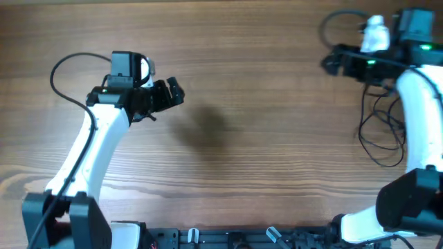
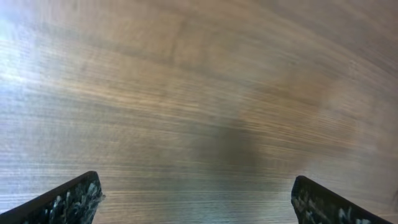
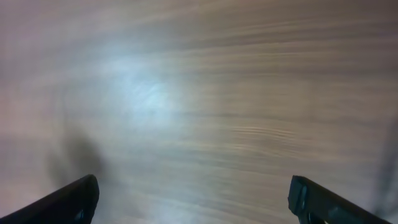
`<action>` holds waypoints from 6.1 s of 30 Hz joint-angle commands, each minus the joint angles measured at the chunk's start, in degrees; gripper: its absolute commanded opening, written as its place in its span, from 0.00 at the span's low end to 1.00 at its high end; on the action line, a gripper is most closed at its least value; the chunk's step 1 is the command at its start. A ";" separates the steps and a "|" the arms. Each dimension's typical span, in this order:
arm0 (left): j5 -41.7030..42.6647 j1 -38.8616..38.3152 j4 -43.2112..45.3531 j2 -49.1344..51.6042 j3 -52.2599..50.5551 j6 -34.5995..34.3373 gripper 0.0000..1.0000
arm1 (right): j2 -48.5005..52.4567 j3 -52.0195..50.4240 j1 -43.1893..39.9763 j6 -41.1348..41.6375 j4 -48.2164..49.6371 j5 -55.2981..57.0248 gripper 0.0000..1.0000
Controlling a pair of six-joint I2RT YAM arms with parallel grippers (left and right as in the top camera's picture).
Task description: Untangle cables
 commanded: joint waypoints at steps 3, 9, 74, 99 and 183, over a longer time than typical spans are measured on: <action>-23.15 -0.61 -7.72 -0.74 0.55 -2.14 1.00 | 0.98 -0.66 9.46 -4.35 0.39 10.75 1.00; -17.92 4.26 -20.81 -0.94 0.55 -4.09 1.00 | 0.96 -0.66 11.15 1.79 -5.95 15.89 1.00; -14.84 -0.98 -19.34 -58.80 -20.06 -0.59 1.00 | -64.11 -40.15 11.15 2.47 9.99 15.52 1.00; -14.84 -0.98 -19.34 -58.80 -20.06 -0.59 1.00 | -96.35 -81.13 10.71 -0.07 75.38 13.00 1.00; -14.84 0.90 -20.81 -60.70 -20.13 -0.37 1.00 | -96.35 -88.08 10.56 -1.31 58.34 11.50 1.00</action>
